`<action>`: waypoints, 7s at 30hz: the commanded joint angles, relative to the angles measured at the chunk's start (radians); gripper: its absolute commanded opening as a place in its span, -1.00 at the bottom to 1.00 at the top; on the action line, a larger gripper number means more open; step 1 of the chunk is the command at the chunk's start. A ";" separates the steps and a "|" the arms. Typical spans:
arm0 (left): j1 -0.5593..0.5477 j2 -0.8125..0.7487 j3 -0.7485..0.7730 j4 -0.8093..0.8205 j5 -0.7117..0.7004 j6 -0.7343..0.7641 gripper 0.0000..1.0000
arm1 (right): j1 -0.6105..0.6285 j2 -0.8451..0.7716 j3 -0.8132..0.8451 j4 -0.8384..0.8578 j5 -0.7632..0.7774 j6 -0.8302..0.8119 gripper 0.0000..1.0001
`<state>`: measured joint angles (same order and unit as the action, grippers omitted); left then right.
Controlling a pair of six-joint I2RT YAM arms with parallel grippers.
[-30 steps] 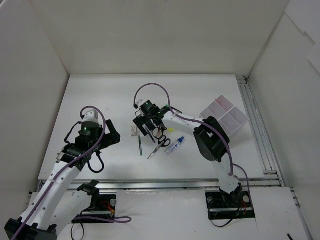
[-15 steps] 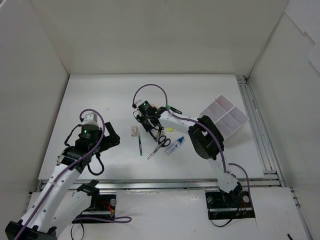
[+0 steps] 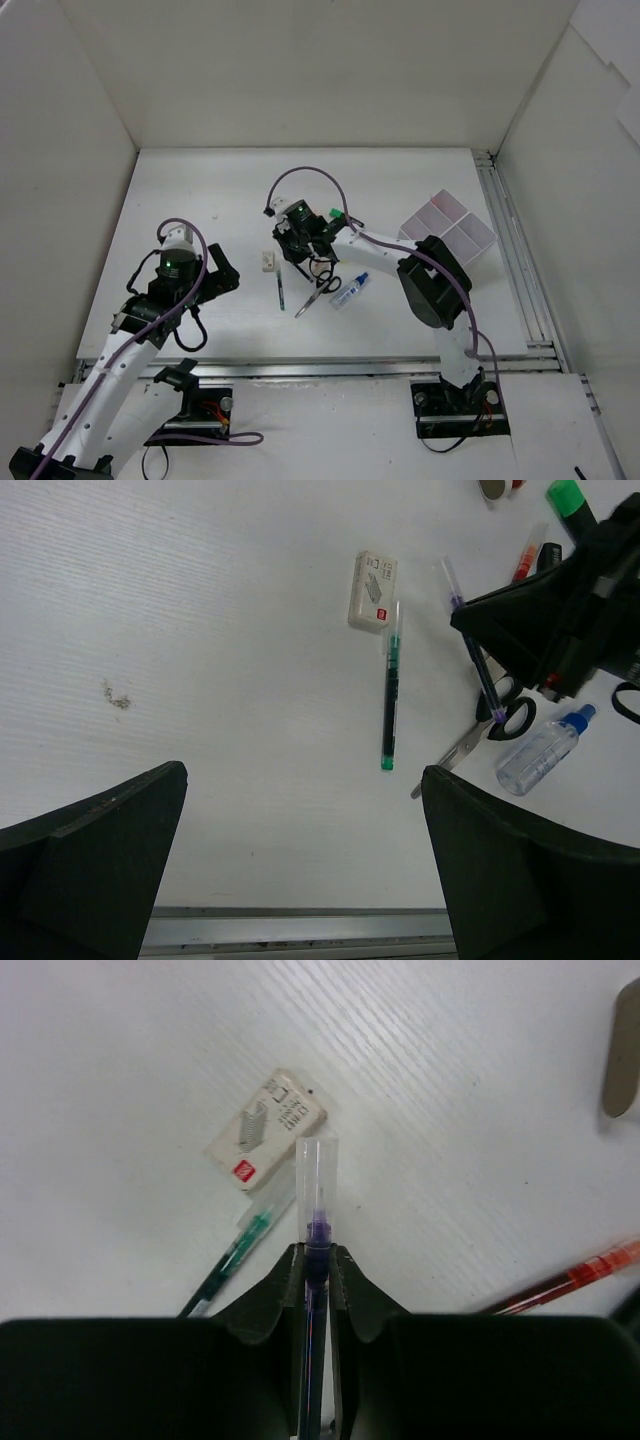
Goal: Sort the stationery into containers
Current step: Pick up the pen from the center of the board, then place the pen in the storage box, then pick up the pen from the center of the board, then place the pen in the storage box, then pick up the pen from the center of the board.
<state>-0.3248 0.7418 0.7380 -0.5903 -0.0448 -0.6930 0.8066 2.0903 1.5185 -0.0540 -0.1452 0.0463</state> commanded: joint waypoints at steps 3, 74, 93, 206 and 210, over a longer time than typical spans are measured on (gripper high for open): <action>0.010 -0.007 0.015 0.047 0.016 0.024 0.99 | -0.013 -0.309 -0.130 0.362 -0.083 -0.023 -1.00; -0.218 0.780 0.199 0.380 0.049 0.013 0.60 | -0.811 -1.079 -0.842 0.836 -0.039 -0.051 0.96; -0.346 0.973 0.313 0.193 -0.153 -0.074 -1.00 | -0.684 -1.220 -0.767 0.246 0.121 0.164 0.96; -0.309 1.318 0.748 0.382 0.108 0.441 0.24 | -0.814 -1.211 -0.764 0.370 0.168 0.142 0.96; -0.319 1.318 0.745 0.368 0.085 0.435 -0.20 | -0.814 -1.240 -0.813 0.359 0.171 0.178 0.96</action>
<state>-0.6327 2.0808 1.4609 -0.1638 0.0753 -0.2455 -0.0124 0.8619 0.7219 0.3031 0.0116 0.1822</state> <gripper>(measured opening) 0.435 0.978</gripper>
